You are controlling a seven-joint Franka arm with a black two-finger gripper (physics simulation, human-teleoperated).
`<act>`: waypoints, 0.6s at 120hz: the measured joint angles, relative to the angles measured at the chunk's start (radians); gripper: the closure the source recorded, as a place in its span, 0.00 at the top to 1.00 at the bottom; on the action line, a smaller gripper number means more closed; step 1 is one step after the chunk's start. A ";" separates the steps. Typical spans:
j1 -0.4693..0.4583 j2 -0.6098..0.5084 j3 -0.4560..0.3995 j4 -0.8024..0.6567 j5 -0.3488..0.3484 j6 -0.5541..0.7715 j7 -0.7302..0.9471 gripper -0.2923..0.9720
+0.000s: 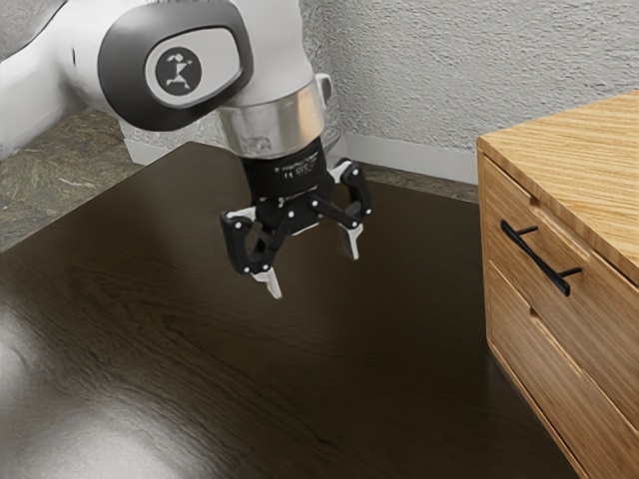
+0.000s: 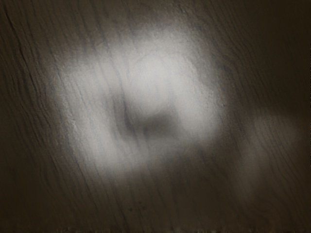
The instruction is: Pull the drawer handle with one arm to open the drawer
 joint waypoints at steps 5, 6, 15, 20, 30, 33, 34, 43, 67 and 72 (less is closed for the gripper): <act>-0.012 0.000 0.001 -0.001 -0.001 0.002 -0.020 0.77; -0.014 0.000 0.001 -0.001 -0.001 0.003 -0.024 0.77; -0.035 -0.003 0.002 -0.001 -0.003 0.006 -0.056 0.77; -0.044 -0.006 0.001 -0.002 -0.007 0.007 -0.072 0.77; -0.065 -0.010 0.000 -0.002 0.002 0.006 -0.101 0.77; -0.071 -0.012 0.000 -0.002 0.004 0.005 -0.109 0.77; -0.073 -0.013 0.000 -0.002 0.005 0.004 -0.112 0.77; -0.080 -0.023 -0.007 -0.001 0.009 -0.006 -0.133 0.77; -0.323 -0.030 0.249 0.000 0.054 0.014 -0.177 0.77; -0.299 -0.014 0.239 0.000 0.057 0.043 -0.183 0.77</act>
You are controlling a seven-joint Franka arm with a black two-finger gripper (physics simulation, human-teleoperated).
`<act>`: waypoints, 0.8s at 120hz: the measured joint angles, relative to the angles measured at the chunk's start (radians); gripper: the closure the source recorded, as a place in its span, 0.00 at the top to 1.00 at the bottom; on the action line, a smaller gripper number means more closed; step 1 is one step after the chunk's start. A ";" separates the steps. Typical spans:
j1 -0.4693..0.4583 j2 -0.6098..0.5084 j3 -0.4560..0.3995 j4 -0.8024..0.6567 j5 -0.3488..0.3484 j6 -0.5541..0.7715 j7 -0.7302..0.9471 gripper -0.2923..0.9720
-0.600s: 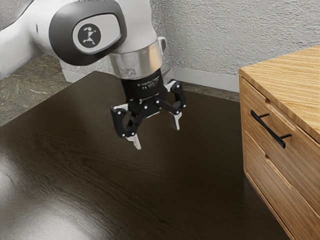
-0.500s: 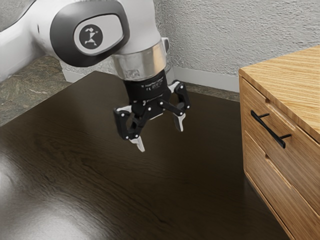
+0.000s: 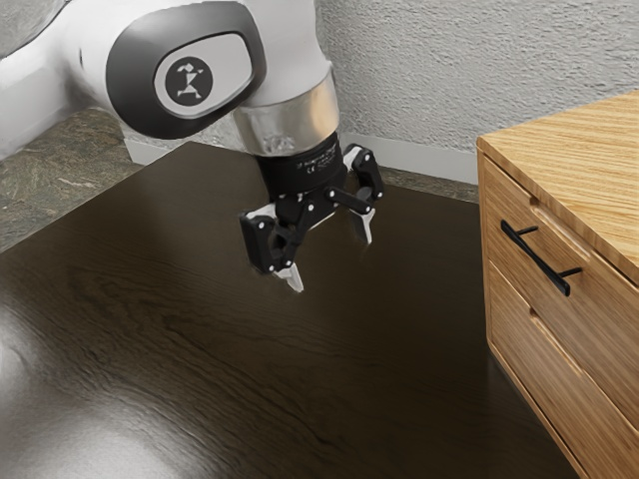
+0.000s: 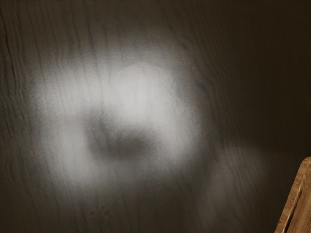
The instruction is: Pull the drawer handle with one arm to open the drawer
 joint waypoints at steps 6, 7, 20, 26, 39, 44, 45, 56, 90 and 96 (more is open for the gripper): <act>0.041 0.014 -0.026 -0.002 -0.001 0.038 -0.001 0.77; 0.048 0.015 -0.031 -0.002 -0.001 0.044 -0.001 0.77; 0.113 0.019 -0.070 -0.006 -0.007 0.099 0.005 0.77; 0.149 0.025 -0.096 -0.006 -0.010 0.117 0.007 0.77; 0.276 0.035 -0.216 -0.004 -0.013 0.149 0.011 0.77; 0.280 0.039 -0.228 -0.004 -0.016 0.158 0.012 0.77; 0.280 0.041 -0.230 -0.003 -0.017 0.160 0.013 0.77; 0.229 0.074 -0.243 0.001 -0.021 0.204 0.016 0.77; 0.118 -0.036 -0.247 -0.228 -0.063 0.434 0.027 0.77; 0.132 -0.059 -0.244 -0.262 -0.067 0.476 0.029 0.77</act>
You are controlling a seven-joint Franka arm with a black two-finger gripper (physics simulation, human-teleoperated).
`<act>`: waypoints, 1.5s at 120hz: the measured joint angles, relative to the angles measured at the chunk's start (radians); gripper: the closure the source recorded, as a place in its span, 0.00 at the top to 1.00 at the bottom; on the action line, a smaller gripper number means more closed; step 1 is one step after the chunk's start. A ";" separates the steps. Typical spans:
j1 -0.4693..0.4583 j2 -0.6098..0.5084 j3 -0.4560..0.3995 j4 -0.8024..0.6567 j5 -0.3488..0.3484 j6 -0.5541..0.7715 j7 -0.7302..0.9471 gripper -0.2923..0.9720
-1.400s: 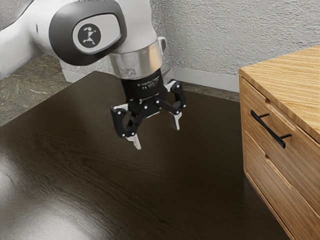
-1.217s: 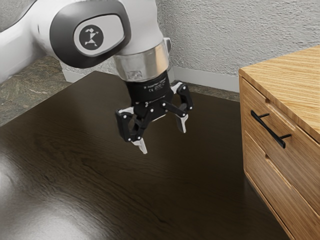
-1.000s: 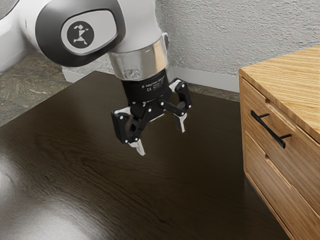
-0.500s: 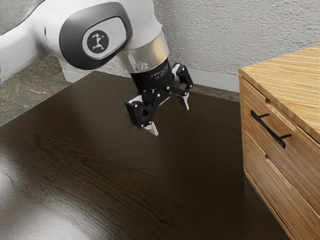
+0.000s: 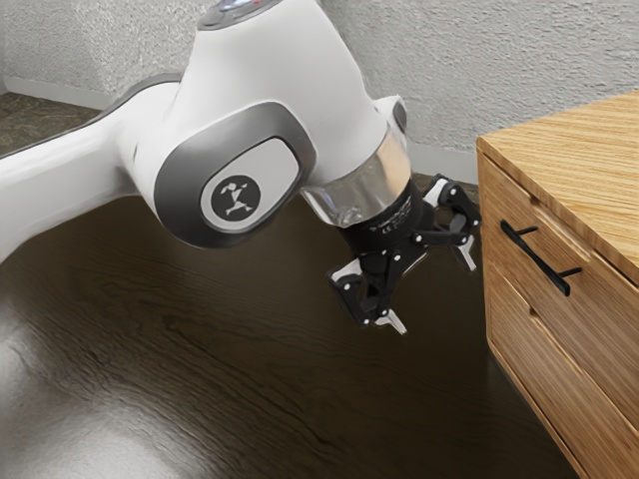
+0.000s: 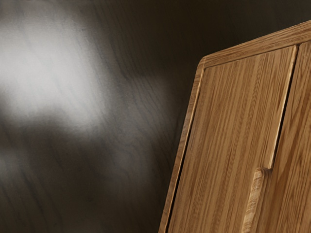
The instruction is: Pull the drawer handle with one arm to open the drawer
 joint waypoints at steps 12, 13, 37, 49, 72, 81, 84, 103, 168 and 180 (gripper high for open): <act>0.002 0.006 0.000 0.014 -0.003 0.059 0.004 0.77; 0.001 0.009 0.000 0.019 -0.003 0.063 0.004 0.77; -0.020 0.063 -0.002 0.083 -0.006 0.119 0.019 0.77; -0.030 0.074 -0.002 0.088 -0.006 0.133 0.027 0.77; -0.047 0.078 -0.002 0.087 -0.008 0.149 0.043 0.76; -0.054 0.078 -0.001 0.086 -0.008 0.153 0.049 0.75; -0.056 0.078 -0.001 0.085 -0.008 0.154 0.050 0.74; -0.070 0.074 0.002 0.082 -0.009 0.158 0.060 0.64; -0.078 0.089 0.001 0.090 -0.012 0.162 0.094 0.52; -0.073 0.098 0.003 0.092 -0.014 0.163 0.099 0.52</act>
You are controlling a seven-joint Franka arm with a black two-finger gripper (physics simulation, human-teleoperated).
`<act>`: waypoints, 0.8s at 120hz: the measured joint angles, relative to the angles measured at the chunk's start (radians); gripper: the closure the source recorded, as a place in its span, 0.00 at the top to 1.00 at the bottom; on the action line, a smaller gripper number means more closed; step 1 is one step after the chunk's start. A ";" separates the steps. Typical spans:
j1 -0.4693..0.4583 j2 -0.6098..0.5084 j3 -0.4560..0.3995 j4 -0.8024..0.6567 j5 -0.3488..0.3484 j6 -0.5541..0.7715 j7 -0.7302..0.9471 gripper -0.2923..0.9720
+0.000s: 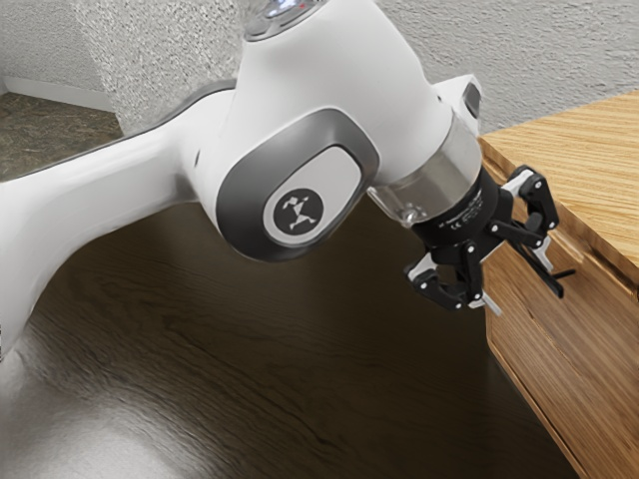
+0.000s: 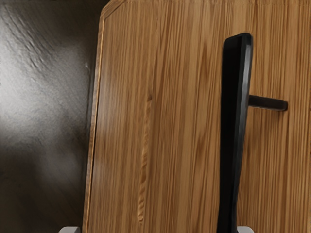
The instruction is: Pull the drawer handle with one arm to open the drawer
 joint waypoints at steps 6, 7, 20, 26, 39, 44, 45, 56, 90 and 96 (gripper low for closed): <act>0.007 0.001 0.002 0.000 0.000 0.001 0.002 0.51; 0.009 0.001 0.002 0.000 0.000 0.001 0.003 0.50; 0.010 -0.003 0.003 0.000 0.011 0.001 0.008 0.37; 0.009 -0.004 0.002 -0.001 0.021 0.001 0.010 0.32; 0.008 -0.005 0.004 -0.005 0.033 0.002 0.013 0.24; 0.012 -0.007 0.003 -0.007 0.036 0.002 0.014 0.22; 0.012 -0.008 0.003 -0.008 0.036 0.002 0.015 0.22; 0.012 -0.023 0.004 -0.019 0.040 0.002 0.017 0.19; 0.021 -0.093 0.005 -0.104 0.038 -0.002 0.022 0.15; 0.023 -0.114 0.006 -0.126 0.038 -0.003 0.022 0.15</act>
